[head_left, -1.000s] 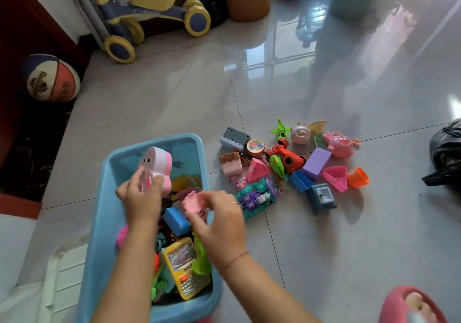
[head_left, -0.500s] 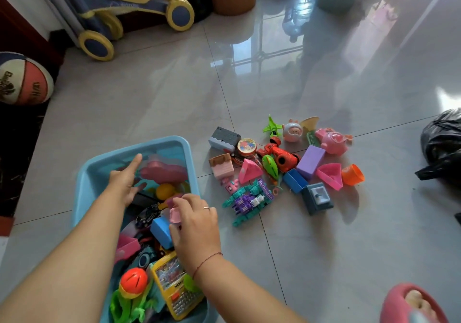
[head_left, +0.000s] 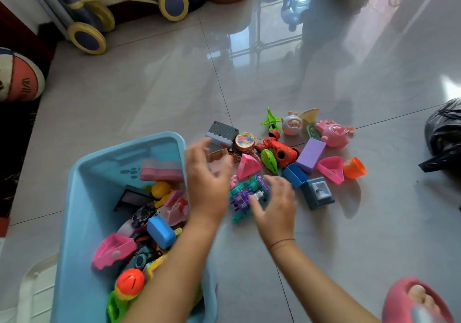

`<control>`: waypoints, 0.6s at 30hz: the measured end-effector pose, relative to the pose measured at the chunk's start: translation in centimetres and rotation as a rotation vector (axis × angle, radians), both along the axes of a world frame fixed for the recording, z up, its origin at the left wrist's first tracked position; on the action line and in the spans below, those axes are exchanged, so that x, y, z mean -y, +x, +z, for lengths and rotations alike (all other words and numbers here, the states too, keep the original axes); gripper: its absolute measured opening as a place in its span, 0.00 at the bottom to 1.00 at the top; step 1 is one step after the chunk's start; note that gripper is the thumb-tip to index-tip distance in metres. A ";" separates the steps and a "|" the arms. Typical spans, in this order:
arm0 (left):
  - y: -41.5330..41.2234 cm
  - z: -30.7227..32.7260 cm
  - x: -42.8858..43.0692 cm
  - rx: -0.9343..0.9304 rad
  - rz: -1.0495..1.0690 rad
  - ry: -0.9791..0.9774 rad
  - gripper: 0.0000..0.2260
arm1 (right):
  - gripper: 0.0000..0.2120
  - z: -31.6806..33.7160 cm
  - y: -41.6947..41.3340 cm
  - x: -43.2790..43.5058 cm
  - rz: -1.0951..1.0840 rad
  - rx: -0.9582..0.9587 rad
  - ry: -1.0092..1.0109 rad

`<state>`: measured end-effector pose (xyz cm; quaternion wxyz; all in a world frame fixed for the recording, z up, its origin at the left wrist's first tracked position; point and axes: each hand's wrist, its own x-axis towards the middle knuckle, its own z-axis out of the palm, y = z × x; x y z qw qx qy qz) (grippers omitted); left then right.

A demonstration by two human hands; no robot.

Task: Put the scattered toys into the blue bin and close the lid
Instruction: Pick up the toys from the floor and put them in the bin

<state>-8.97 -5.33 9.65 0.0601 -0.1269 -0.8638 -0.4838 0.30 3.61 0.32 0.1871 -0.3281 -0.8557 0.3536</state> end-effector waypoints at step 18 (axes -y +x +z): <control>3.5 -15.4 -5.1 0.482 -0.256 -1.089 0.39 | 0.32 -6.8 5.0 -10.0 -0.184 0.286 -0.197</control>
